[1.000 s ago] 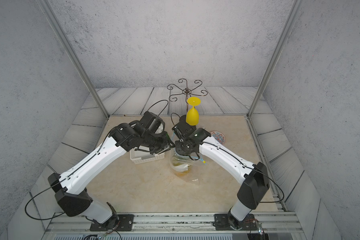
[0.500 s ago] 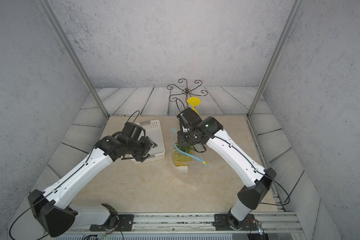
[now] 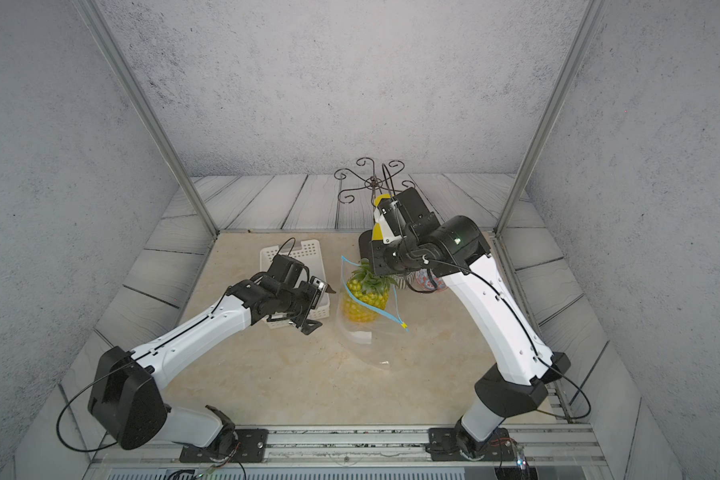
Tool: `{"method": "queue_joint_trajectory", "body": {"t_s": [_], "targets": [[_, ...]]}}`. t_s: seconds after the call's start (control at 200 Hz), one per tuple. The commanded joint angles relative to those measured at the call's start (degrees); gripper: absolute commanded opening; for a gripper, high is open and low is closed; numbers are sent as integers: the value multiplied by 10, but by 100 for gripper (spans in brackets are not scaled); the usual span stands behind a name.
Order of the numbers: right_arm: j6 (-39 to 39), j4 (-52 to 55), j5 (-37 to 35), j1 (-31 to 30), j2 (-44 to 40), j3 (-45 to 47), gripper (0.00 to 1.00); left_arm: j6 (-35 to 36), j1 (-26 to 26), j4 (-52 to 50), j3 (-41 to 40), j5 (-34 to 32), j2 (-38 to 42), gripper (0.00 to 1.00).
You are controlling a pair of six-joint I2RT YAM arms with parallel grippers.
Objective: Open the zip-top bag and take out the pineapple
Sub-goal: Pick up the pineapple from the zipper food storage bag.
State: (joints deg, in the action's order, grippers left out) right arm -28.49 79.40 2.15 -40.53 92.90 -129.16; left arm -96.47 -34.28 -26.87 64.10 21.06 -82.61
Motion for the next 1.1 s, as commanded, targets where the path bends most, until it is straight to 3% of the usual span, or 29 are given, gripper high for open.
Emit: {"method": "queue_joint_trajectory", "body": {"t_s": [0.0, 0.105, 0.245, 0.295, 0.455, 0.5, 0.626, 0.931, 1.096], "targets": [[-4, -8, 25, 2, 6, -32, 0, -82, -21, 73, -23, 29, -23, 97], [-4, 2, 26, 2, 10, -49, 0, -132, -44, 108, -21, 50, -53, 97], [4, 18, 22, 3, 14, -71, 0, -138, -61, 91, -7, 58, -77, 97], [5, 22, 22, 3, 13, -77, 0, -141, -62, 90, -8, 50, -80, 90], [-2, 28, 18, 4, 13, -117, 0, -118, -64, 67, 8, 16, -92, 53], [-4, 26, 18, 4, 13, -126, 0, -114, -66, 67, 15, 17, -100, 32], [-13, 17, 19, 6, 11, -143, 0, -97, -71, 57, 29, 12, -116, 0], [-49, -36, 36, 14, -3, -131, 0, -32, -74, 53, 32, -13, -127, 0], [-32, -53, -1, 15, -32, -89, 0, 13, -70, 22, 37, -34, -115, 0]]}}
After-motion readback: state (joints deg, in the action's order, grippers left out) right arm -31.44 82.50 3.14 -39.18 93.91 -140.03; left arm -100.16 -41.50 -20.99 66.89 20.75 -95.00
